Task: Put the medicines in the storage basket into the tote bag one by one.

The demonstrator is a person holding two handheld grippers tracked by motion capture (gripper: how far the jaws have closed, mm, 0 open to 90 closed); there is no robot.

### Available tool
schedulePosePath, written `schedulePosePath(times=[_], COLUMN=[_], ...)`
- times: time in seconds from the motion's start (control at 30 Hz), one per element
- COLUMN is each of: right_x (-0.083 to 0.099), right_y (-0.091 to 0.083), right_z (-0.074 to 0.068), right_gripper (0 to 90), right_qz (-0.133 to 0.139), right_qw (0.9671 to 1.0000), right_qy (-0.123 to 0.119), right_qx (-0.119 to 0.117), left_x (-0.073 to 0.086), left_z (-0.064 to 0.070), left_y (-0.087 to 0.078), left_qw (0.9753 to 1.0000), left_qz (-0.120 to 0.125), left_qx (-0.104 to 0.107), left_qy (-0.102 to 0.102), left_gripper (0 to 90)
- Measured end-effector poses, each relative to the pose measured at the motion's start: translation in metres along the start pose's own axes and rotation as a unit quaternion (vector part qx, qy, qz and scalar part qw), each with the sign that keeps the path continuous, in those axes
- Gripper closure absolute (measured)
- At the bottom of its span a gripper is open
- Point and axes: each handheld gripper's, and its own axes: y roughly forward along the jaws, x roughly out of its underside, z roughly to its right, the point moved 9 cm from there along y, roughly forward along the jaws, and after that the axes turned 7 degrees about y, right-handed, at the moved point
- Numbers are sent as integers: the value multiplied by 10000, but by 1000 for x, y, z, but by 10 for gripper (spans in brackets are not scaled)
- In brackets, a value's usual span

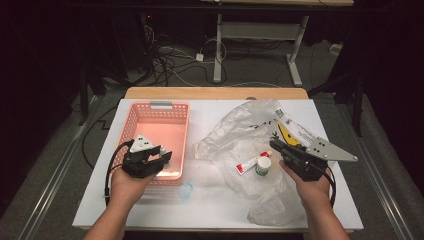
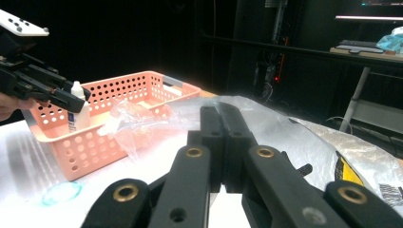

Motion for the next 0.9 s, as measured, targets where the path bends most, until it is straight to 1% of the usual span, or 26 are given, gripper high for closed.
schedulePosePath(times=[0.13, 0.2, 0.27, 0.37, 0.53, 0.6, 0.67, 0.7, 0.77, 0.9], right_x=[1, 1, 1, 1, 0, -1, -1, -1, -1, -2], right_y=[0, 1, 1, 1, 0, 0, -1, -1, -1, -2], right_z=[0, 0, -1, -1, -1, -1, -1, -1, -1, -1], right_gripper=[900, 900, 900, 900, 900, 900, 900, 900, 900, 900], right_qz=[-18, -12, -14, -8, -7, 20, 27, 31, 32, 42], right_qw=[10000, 10000, 10000, 10000, 10000, 10000, 10000, 10000, 10000, 10000], right_qy=[-37, -24, -32, -27, -50, -45, -22, -37, -43, -39], right_qx=[-4, 0, -3, -6, -2, 1, 1, -1, 1, -4], left_x=[-1, -4, -6, -10, -23, -29, -33, -35, -38, -41], left_z=[4, 5, 6, 10, 19, 25, 32, 35, 41, 55], left_y=[-2, -4, -6, -9, -17, -20, -22, -22, -22, -18], left_qw=[9999, 9996, 9994, 9992, 9979, 9972, 9968, 9963, 9960, 9950], left_qz=[153, 288, 346, 411, 637, 725, 762, 803, 817, 836], left_qx=[-36, -40, -4, 12, 83, 161, 212, 253, 300, 485], left_qy=[52, -5, -87, -10, 45, 66, 143, 150, 201, 242], left_gripper=[588, 589, 589, 589, 589, 589, 589, 590, 589, 590])
